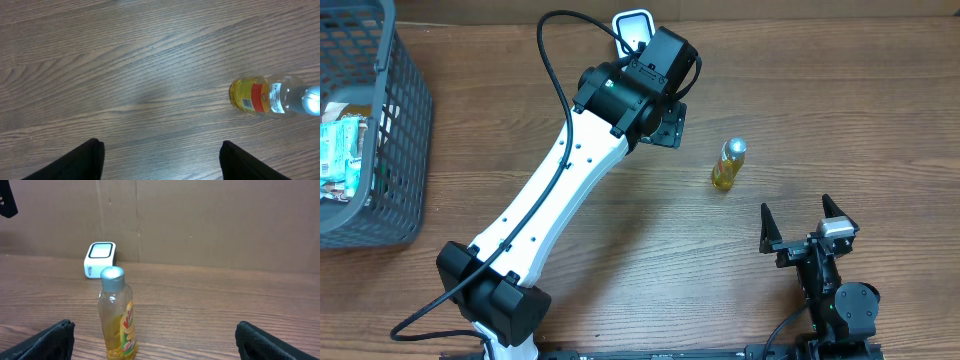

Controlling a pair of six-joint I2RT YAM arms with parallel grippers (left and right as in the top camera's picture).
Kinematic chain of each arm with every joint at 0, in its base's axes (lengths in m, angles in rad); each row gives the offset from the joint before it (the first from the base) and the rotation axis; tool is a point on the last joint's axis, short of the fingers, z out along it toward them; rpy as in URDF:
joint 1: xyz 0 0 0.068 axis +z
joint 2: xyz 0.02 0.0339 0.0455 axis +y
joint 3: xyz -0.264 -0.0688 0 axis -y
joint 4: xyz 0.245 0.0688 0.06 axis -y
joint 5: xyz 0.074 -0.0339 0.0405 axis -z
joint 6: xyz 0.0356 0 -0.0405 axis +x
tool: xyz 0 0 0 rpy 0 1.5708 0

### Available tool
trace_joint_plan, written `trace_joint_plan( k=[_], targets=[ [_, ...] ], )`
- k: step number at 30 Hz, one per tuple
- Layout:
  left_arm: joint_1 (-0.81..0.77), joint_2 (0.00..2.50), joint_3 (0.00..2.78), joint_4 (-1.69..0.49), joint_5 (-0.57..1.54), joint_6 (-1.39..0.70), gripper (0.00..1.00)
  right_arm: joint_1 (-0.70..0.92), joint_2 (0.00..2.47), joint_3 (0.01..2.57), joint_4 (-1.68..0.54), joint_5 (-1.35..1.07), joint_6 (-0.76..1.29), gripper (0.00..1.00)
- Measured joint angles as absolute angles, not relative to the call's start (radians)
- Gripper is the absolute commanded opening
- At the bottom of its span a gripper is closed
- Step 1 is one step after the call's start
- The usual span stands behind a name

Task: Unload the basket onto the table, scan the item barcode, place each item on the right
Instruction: 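Open the left gripper and raise it away from the bottle, then move the left gripper back into the grey basket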

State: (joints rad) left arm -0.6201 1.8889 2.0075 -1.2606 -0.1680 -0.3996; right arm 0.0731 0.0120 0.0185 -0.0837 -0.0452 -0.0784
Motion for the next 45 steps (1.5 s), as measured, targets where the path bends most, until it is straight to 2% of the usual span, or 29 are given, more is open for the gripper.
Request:
trace_joint_plan(
  k=[6, 9, 12, 15, 19, 24, 28, 32, 36, 40, 45],
  targets=[
    [-0.620, 1.889, 2.008, -1.258, -0.168, -0.400, 0.73, 0.073, 0.012, 0.019, -0.084, -0.045, -0.078, 1.00],
    [-0.620, 1.889, 2.008, -1.258, -0.168, -0.400, 0.82, 0.073, 0.012, 0.019, -0.083, -0.045, -0.079, 1.00],
    [-0.620, 1.889, 2.008, -1.258, -0.202, -0.398, 0.74, 0.073, 0.012, 0.019, -0.083, -0.045, -0.079, 1.00],
    [-0.620, 1.889, 2.008, -1.260, -0.284, -0.393, 0.70, 0.073, 0.012, 0.019, -0.083, -0.045, -0.079, 1.00],
    [-0.618, 1.890, 2.018, -1.275, -0.418, -0.392, 0.79, 0.073, 0.012, 0.019, -0.084, -0.045, -0.079, 1.00],
    [-0.582, 1.893, 2.156, -1.358, -0.629, -0.389, 0.76, 0.073, 0.012, 0.019, -0.083, -0.045, -0.079, 1.00],
    [-0.531, 1.893, 2.289, -1.364, -0.760, -0.385, 0.78, 0.073, 0.012, 0.019, -0.084, -0.045, -0.079, 1.00],
    [-0.418, 1.892, 2.393, -1.338, -0.831, -0.377, 0.87, 0.073, 0.012, 0.019, -0.083, -0.045, -0.079, 1.00],
    [-0.260, 1.892, 2.449, -1.347, -0.812, -0.366, 0.93, 0.073, 0.012, 0.019, -0.083, -0.045, -0.079, 1.00],
    [-0.065, 1.892, 2.477, -1.376, -0.710, -0.367, 0.95, 0.073, 0.012, 0.019, -0.084, -0.045, -0.079, 1.00],
    [0.200, 1.892, 2.479, -1.392, -0.484, -0.366, 0.97, 0.073, 0.012, 0.019, -0.083, -0.045, -0.079, 1.00]
  ],
)
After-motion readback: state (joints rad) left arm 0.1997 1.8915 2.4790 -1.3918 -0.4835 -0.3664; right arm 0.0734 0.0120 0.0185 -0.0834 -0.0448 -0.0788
